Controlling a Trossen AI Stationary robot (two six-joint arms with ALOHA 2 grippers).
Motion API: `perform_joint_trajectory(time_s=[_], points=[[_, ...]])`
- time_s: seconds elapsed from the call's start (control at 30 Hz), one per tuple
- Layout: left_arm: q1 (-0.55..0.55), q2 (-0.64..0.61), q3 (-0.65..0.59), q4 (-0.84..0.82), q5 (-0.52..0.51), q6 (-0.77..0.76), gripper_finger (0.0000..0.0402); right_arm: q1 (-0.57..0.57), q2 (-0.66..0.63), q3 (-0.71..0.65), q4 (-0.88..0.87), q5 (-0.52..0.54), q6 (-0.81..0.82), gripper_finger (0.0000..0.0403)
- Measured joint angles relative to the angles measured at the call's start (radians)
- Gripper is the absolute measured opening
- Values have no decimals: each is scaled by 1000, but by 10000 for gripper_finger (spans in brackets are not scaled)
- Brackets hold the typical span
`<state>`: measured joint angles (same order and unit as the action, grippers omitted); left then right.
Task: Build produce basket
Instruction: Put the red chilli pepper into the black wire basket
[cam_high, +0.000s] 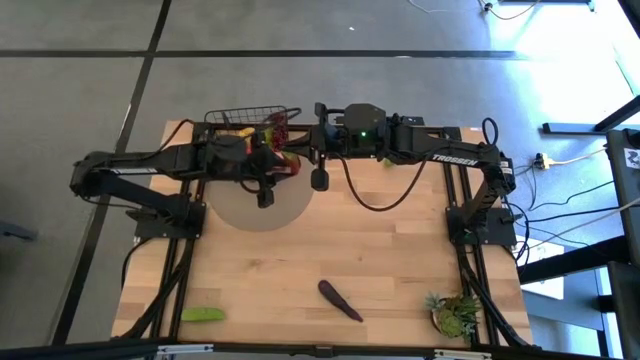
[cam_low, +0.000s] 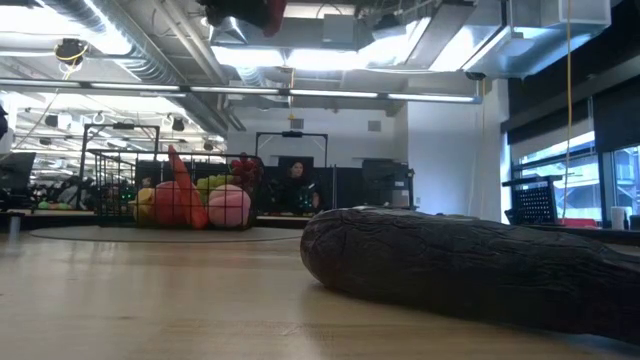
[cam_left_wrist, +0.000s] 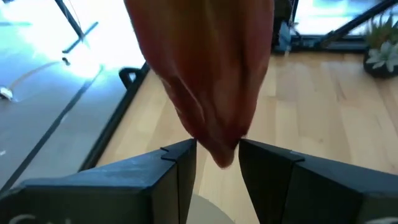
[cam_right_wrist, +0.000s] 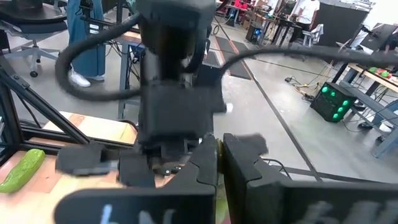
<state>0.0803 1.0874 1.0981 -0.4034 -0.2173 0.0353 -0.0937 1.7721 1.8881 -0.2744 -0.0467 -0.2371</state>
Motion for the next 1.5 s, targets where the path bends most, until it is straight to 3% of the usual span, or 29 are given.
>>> perform_joint_trajectory(time_s=[0.67, 0.8, 1.0, 1.5], points=[[0, 59, -1, 1, -2, 28, 109, 0, 0, 0, 0, 0, 20, 0], [0, 59, -1, 4, -9, 29, 86, 0, 0, 0, 1, -1, 20, 0], [0, 59, -1, 4, -11, 27, 11, 0, 0, 0, 3, -1, 20, 0], [0, 59, -1, -4, -8, 26, 1, 0, 0, 0, -4, 0, 19, 54]])
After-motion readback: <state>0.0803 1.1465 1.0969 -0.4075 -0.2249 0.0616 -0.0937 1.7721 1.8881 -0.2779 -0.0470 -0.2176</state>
